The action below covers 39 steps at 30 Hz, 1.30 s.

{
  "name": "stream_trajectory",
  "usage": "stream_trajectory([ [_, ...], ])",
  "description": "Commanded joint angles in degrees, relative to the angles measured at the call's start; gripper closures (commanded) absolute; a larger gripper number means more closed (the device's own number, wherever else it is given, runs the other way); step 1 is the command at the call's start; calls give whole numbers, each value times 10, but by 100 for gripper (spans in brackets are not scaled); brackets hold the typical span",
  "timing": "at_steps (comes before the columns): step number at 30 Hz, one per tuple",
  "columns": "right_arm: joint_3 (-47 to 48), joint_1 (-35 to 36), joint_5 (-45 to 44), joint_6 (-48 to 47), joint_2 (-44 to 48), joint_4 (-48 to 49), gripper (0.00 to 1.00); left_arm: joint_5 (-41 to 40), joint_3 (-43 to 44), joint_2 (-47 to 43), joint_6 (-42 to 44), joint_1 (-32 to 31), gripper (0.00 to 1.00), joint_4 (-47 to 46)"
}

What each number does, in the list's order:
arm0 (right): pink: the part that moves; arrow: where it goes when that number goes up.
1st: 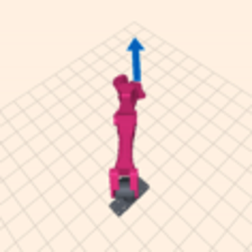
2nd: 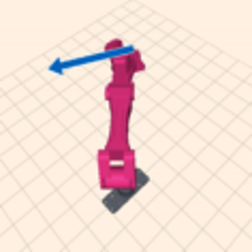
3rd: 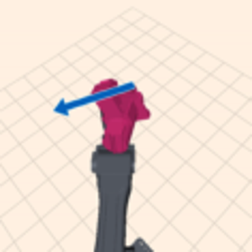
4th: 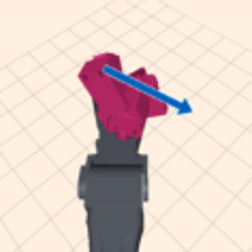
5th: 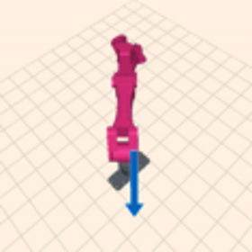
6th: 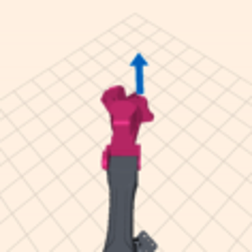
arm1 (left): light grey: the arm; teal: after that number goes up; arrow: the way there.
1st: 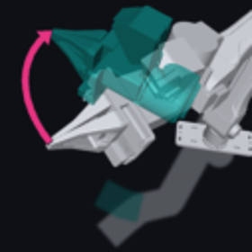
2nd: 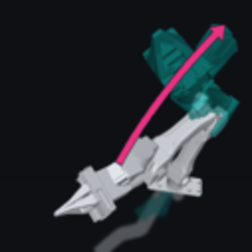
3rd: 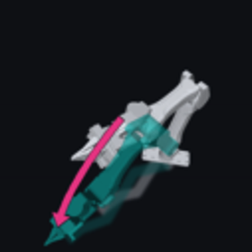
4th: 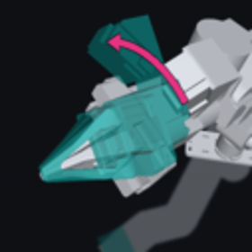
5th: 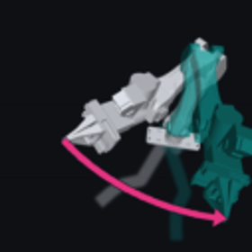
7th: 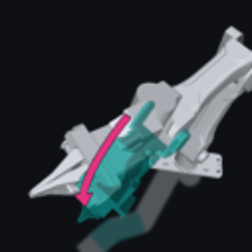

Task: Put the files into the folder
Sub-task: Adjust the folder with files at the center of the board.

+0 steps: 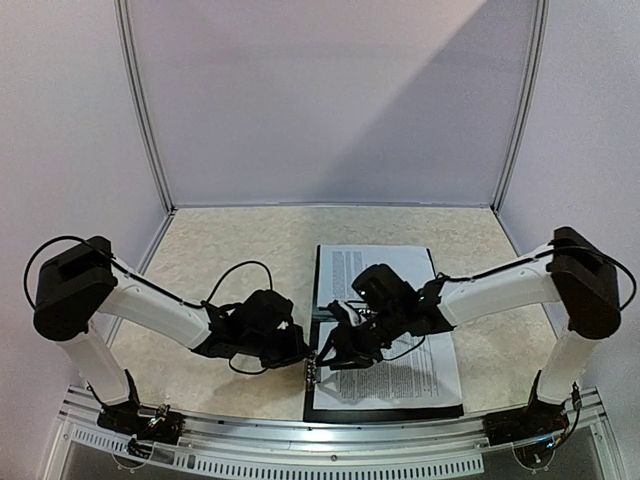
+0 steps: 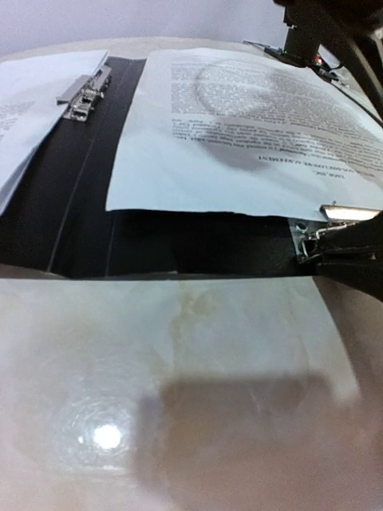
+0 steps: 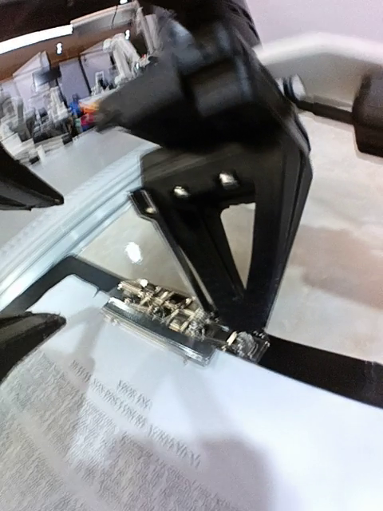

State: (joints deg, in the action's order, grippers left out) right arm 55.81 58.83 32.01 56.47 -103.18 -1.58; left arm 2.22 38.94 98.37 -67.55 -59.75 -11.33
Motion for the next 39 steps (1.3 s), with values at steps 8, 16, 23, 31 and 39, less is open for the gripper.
stream_trajectory([
  [8, -178, -186, -252, -136, 309, -320, 21, 5, 21, 8, 25, -29, 72, 63],
  [16, -255, -291, -312, -196, 393, -381, 10, -20, 50, -25, 52, -24, 58, 122],
  [23, -275, -306, -298, -209, 388, -358, 10, -31, 27, -53, 59, -21, 53, 141],
  [31, -282, -306, -174, -212, 321, -230, 17, 7, 17, -31, 56, -31, 51, 61],
  [39, -194, -299, -156, -233, 207, -198, 23, -20, -1, -74, 37, -37, 55, 66],
])
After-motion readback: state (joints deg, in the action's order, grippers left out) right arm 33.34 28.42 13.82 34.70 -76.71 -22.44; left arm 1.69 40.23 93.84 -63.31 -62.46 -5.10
